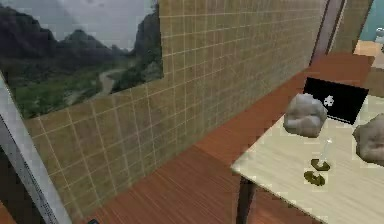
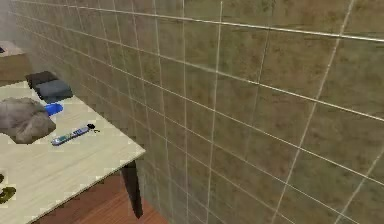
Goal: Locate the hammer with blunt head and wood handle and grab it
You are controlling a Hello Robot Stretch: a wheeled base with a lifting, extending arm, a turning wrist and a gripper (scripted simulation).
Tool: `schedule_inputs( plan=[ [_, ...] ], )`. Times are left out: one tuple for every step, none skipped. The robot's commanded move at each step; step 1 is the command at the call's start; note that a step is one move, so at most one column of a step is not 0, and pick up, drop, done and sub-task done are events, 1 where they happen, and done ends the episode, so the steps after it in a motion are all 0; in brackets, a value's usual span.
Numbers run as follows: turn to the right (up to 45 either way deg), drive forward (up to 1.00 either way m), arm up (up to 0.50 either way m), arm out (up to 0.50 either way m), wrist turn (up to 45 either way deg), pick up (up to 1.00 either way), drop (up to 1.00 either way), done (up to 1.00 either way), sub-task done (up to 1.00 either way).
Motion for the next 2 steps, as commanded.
schedule_inputs(
  plan=[
    [0.0, 0.75, 0.0, 0.0, 0.0, 0.0, 0.0, 0.0, 0.0],
    [-6.0, 0.0, 0.0, 0.0, 0.0, 0.0, 0.0, 0.0, 0.0]
  ],
)
